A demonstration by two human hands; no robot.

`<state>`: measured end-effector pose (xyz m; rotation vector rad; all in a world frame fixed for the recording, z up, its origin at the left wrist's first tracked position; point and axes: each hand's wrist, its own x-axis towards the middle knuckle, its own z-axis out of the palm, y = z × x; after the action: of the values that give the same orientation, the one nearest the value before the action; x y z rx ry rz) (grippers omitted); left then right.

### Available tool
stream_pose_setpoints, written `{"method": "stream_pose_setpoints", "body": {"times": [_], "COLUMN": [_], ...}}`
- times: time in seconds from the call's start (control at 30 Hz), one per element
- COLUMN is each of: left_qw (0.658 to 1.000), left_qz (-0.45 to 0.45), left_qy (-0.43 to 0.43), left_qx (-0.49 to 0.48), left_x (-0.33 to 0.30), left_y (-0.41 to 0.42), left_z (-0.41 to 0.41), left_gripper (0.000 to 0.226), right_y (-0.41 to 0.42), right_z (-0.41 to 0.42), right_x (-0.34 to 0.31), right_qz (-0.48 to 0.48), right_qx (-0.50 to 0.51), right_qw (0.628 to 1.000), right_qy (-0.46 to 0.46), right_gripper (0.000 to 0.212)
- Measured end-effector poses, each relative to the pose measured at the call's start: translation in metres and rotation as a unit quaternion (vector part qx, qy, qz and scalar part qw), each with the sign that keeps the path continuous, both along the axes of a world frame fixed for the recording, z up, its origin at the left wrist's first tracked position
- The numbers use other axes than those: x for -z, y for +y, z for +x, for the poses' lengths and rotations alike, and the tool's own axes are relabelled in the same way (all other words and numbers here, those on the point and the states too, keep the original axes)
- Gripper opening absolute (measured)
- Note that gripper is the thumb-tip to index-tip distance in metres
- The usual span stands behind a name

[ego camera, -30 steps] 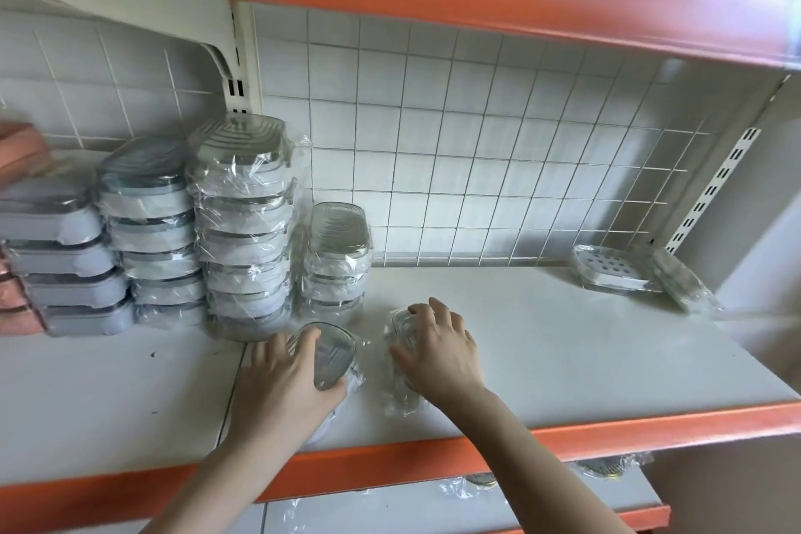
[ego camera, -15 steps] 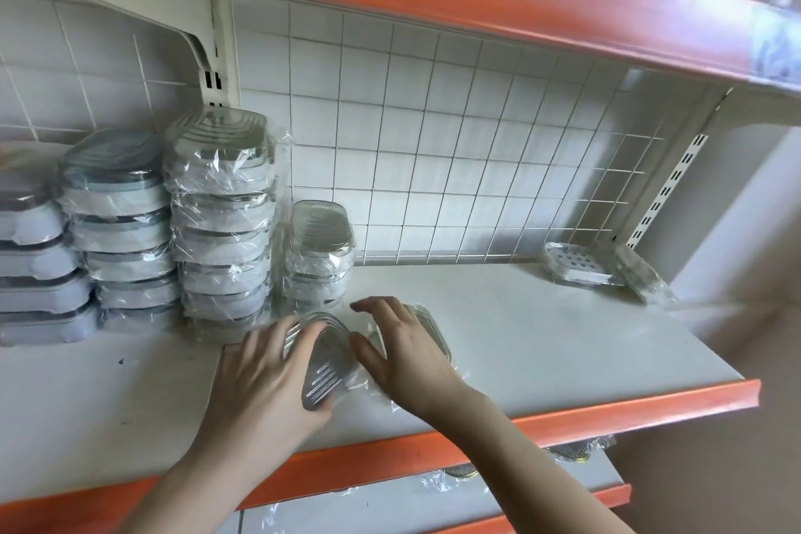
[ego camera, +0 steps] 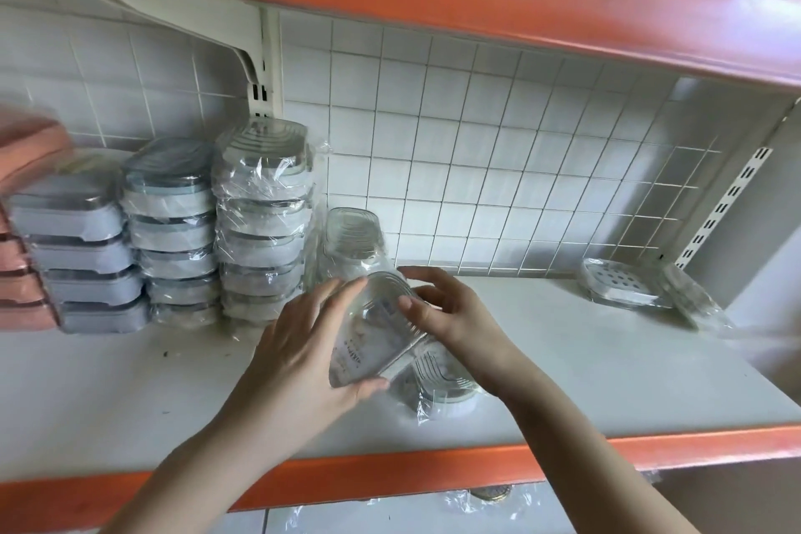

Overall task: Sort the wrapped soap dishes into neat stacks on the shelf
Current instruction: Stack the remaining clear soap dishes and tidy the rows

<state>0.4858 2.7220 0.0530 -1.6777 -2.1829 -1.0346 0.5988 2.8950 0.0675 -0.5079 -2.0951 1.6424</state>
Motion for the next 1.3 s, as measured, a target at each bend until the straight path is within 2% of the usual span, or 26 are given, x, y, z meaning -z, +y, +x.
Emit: {"method": "stream_pose_setpoints", "body": {"times": [0.13, 0.27, 0.47, 0.53, 0.6, 0.63, 0.7, 0.8, 0.97, 1.03, 1.17, 1.3], "left_qw": [0.995, 0.995, 0.988, 0.982, 0.975, 0.972, 0.966, 0.959, 0.969, 0.973, 0.968, 0.966], "left_qz": [-0.010, 0.071, 0.131, 0.155, 0.171, 0.176, 0.180, 0.170, 0.121, 0.116, 0.162, 0.184], "left_qy": [-0.075, -0.030, -0.079, -0.083, -0.089, -0.090, -0.084, -0.102, -0.093, -0.090, -0.075, -0.074], "left_qx": [0.062, 0.068, -0.025, -0.065, -0.109, -0.129, -0.163, -0.204, -0.196, -0.181, -0.175, -0.166], "left_x": [-0.005, -0.009, -0.007, -0.009, -0.012, -0.013, -0.017, -0.021, -0.016, -0.011, -0.003, 0.004], "left_y": [-0.001, 0.007, 0.030, 0.041, 0.053, 0.058, 0.068, 0.079, 0.088, 0.089, 0.090, 0.088], "left_z": [-0.011, -0.020, -0.014, -0.011, -0.010, -0.009, -0.010, -0.014, -0.023, -0.027, -0.035, -0.039], "left_gripper": [0.097, 0.083, 0.075, 0.072, 0.069, 0.068, 0.067, 0.070, 0.071, 0.066, 0.055, 0.046], "right_y": [0.017, 0.028, 0.026, 0.024, 0.019, 0.016, 0.014, 0.018, 0.035, 0.043, 0.055, 0.060], "right_z": [-0.006, -0.016, -0.038, -0.044, -0.048, -0.049, -0.051, -0.056, -0.075, -0.081, -0.091, -0.097], "right_x": [-0.023, -0.038, -0.039, -0.033, -0.029, -0.028, -0.027, -0.028, -0.026, -0.024, -0.018, -0.014], "right_qz": [-0.016, -0.018, -0.095, -0.073, -0.024, -0.004, 0.019, 0.034, 0.048, 0.057, 0.065, 0.081], "right_qx": [0.002, 0.046, 0.153, 0.167, 0.149, 0.129, 0.086, 0.014, -0.019, -0.014, -0.007, 0.002], "right_qw": [0.999, 0.998, 0.974, 0.975, 0.984, 0.988, 0.994, 0.998, 0.998, 0.998, 0.998, 0.997], "right_qy": [0.030, 0.050, 0.136, 0.130, 0.094, 0.080, 0.063, 0.055, 0.021, 0.010, 0.009, -0.003], "right_gripper": [0.046, 0.024, 0.028, 0.048, 0.071, 0.076, 0.072, 0.052, 0.083, 0.076, 0.054, 0.061]}}
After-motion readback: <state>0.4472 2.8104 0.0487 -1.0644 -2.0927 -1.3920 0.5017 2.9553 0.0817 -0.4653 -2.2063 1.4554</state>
